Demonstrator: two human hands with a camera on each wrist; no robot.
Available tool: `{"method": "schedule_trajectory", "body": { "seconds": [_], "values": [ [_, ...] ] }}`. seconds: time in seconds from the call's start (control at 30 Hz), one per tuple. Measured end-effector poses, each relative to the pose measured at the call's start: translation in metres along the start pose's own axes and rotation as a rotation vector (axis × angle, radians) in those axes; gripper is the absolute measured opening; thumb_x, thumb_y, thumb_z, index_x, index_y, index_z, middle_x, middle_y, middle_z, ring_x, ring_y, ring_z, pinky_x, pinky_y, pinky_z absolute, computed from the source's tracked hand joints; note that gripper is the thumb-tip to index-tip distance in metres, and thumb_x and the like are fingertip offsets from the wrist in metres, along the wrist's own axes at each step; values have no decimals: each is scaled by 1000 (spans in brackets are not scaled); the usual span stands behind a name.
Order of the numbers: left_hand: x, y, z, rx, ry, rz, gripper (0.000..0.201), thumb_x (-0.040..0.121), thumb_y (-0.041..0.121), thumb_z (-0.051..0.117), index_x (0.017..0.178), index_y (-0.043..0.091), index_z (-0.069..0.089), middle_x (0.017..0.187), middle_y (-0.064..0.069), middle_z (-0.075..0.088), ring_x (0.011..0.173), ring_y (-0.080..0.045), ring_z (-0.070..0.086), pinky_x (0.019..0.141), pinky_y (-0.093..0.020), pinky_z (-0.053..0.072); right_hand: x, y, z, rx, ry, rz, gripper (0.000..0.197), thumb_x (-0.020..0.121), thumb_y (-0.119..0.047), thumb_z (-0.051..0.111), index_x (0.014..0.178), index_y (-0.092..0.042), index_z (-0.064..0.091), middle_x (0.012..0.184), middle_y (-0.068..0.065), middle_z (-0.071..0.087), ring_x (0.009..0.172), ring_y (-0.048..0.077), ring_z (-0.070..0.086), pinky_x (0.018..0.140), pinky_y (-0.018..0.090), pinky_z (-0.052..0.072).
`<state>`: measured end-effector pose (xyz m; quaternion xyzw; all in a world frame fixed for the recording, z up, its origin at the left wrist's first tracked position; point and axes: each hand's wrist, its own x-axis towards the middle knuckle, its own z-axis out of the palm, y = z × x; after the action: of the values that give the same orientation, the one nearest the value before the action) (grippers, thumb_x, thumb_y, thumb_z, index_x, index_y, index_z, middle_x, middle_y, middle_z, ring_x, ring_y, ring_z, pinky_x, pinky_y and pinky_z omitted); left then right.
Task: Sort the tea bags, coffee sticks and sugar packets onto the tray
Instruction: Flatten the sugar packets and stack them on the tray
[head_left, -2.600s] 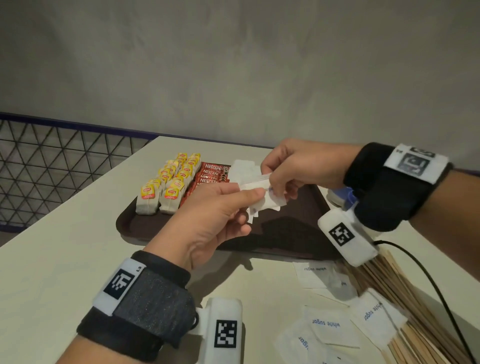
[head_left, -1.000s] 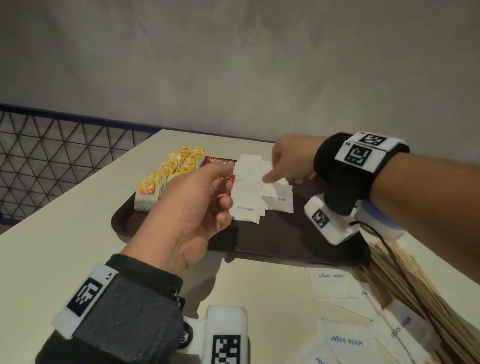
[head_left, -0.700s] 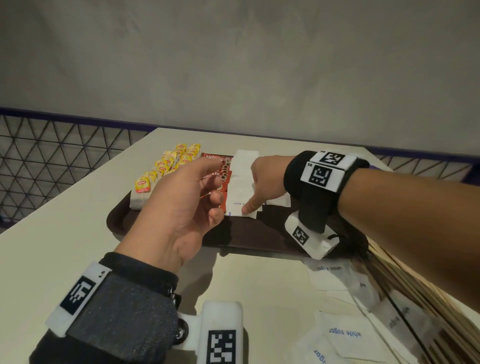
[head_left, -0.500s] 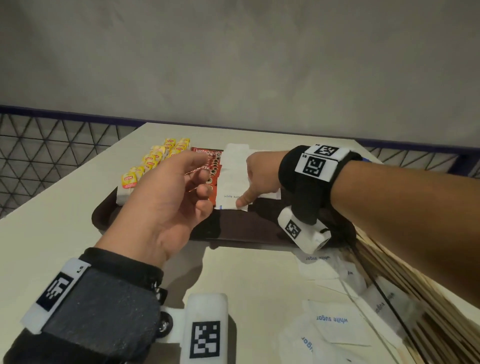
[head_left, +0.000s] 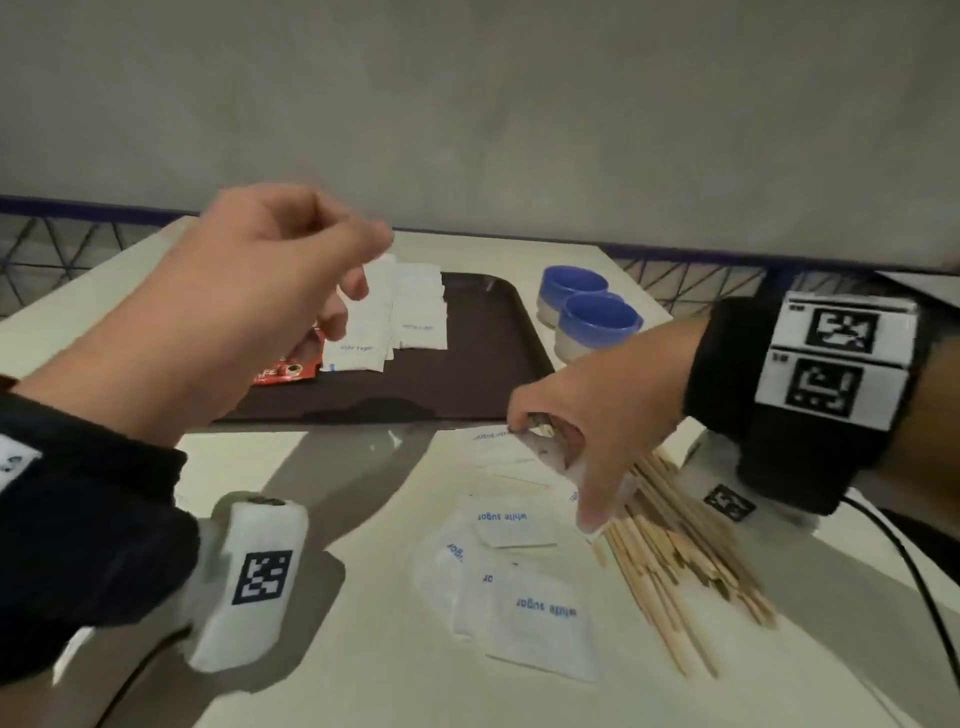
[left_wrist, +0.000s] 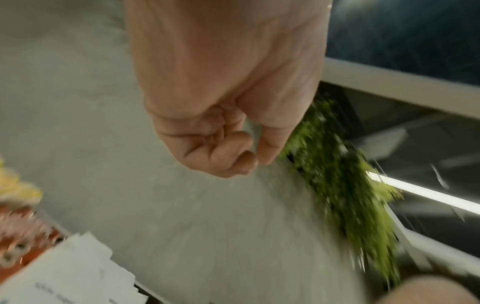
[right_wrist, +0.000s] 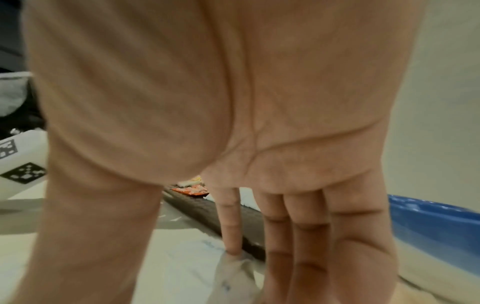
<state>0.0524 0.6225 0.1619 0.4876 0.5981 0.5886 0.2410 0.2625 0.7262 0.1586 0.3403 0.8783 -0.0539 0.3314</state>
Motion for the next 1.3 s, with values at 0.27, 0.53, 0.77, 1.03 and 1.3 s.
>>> {"method": "schedule_trajectory", "body": {
  "seconds": [0.27, 0.53, 0.77, 1.03, 1.3],
  "values": [
    [-76, 22, 34, 1213, -628, 361, 41, 90, 74, 42, 105, 41, 61, 91, 17, 66, 84, -3, 58, 77, -35, 54, -2, -23, 17, -201, 201, -8, 80, 77, -51, 84, 140, -20, 46, 120, 1, 60, 102, 19, 60, 85, 30, 52],
    [-112, 1, 66, 1315, -785, 74, 79, 72, 85, 61, 128, 32, 46, 121, 9, 50, 104, -16, 55, 86, -36, 50, 2, -26, 21, -98, 284, 23, 53, 75, -48, 86, 113, -16, 68, 104, 0, 72, 92, 19, 68, 88, 33, 58],
    [-93, -4, 82, 1182, -743, 68, 73, 85, 52, 78, 139, 15, 46, 125, -6, 58, 111, -26, 59, 85, -34, 47, 5, -24, 24, 37, 348, 14, 53, 74, -34, 90, 116, -18, 62, 109, -1, 66, 96, 19, 64, 88, 32, 57],
    [-79, -7, 82, 1095, -741, -58, 33, 82, 44, 84, 82, 24, 57, 84, 6, 57, 78, -15, 54, 63, -26, 39, 17, -27, 25, 29, 315, 55, 44, 82, -29, 83, 121, -14, 69, 108, 5, 72, 92, 21, 71, 77, 28, 60],
    [-73, -12, 87, 1123, -774, -35, 50, 77, 44, 87, 110, 15, 61, 104, -3, 66, 93, -21, 61, 77, -33, 52, 17, -32, 25, 24, 327, 41, 43, 79, -22, 86, 118, -13, 70, 103, 4, 73, 89, 20, 70, 75, 26, 56]
  ]
}}
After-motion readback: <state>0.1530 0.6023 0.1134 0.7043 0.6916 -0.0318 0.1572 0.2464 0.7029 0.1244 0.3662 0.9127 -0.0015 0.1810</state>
